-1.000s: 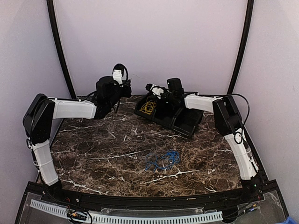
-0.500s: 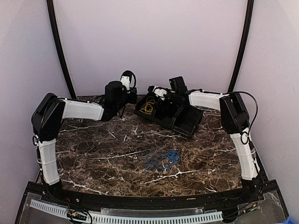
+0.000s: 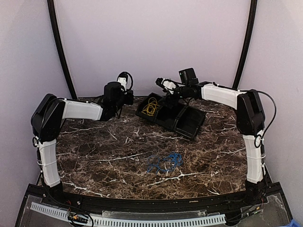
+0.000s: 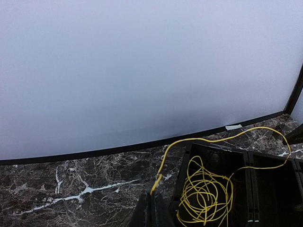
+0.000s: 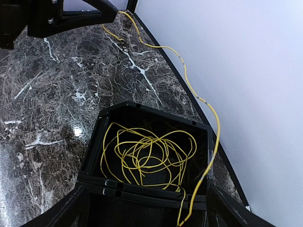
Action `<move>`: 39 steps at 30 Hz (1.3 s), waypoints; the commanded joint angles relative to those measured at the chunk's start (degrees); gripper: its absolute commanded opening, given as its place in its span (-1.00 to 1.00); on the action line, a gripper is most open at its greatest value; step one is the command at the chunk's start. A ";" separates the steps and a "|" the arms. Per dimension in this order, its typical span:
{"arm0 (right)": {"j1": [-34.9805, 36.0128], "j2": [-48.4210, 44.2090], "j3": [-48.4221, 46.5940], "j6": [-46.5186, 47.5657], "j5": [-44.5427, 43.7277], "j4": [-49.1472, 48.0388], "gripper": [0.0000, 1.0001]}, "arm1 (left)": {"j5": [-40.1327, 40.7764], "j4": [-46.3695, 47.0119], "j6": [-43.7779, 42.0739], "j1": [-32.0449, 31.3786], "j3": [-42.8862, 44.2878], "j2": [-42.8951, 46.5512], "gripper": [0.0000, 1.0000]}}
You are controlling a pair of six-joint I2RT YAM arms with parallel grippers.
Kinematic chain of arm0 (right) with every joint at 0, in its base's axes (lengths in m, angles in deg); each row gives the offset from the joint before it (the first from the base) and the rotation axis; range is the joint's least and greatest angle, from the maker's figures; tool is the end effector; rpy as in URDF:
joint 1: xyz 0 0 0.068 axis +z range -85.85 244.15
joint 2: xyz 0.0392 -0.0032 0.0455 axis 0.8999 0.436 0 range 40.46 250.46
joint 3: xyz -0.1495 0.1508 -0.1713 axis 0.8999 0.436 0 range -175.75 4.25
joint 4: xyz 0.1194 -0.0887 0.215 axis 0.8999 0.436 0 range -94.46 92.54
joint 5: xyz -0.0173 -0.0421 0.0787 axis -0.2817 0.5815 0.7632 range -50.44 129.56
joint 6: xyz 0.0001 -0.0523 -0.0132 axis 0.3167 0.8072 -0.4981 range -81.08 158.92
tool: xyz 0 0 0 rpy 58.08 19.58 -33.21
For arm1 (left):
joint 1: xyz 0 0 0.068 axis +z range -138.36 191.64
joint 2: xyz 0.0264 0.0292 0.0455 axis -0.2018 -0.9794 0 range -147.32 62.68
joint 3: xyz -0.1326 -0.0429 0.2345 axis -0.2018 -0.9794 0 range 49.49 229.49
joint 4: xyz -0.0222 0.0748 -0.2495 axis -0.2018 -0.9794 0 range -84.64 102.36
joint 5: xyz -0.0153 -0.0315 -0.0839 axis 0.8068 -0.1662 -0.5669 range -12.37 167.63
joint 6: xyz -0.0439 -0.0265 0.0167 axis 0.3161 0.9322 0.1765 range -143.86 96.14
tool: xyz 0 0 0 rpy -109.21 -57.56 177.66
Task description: Untangle the cables
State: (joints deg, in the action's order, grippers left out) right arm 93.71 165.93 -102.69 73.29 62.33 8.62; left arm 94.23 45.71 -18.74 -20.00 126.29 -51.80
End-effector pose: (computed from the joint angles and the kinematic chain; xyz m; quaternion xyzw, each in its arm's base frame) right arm 0.4417 0.2662 0.2515 -0.5347 0.6751 0.1521 0.4850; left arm 0.4035 -0.2367 0.2434 0.0709 0.7288 -0.1117 0.6718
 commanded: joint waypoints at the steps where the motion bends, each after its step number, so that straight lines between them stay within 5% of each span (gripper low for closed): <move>1: -0.04 -2.15 -2.31 -3.85 0.76 1.87 0.73 | 2.54 -1.30 1.94 1.87 1.59 1.15 -1.00; 4: -0.02 -1.98 -2.48 -3.67 0.61 1.57 0.66 | 0.98 -0.53 1.92 2.48 1.11 1.68 -1.00; 14: 0.14 4.77 -12.91 -5.32 -2.55 1.84 -0.08 | -1.13 -0.52 1.46 2.55 1.11 1.67 -1.00; 24: 0.15 7.57 -14.29 -4.79 -3.49 2.77 -0.27 | -1.49 -0.30 0.61 2.55 1.25 2.13 -1.00; 30: 0.12 8.74 -14.18 -5.77 -4.62 0.55 -1.00 | -1.80 -0.38 0.93 2.55 1.25 2.15 -1.00; 39: 0.03 16.21 -20.89 -11.71 0.55 -4.91 -1.00 | -11.48 3.79 2.43 1.88 0.72 1.94 -1.00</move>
State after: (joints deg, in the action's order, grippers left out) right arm 93.73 178.79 -120.08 66.39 59.03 9.10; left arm 89.40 45.73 -17.12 -17.35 126.33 -51.80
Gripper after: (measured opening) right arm 0.013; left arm 0.015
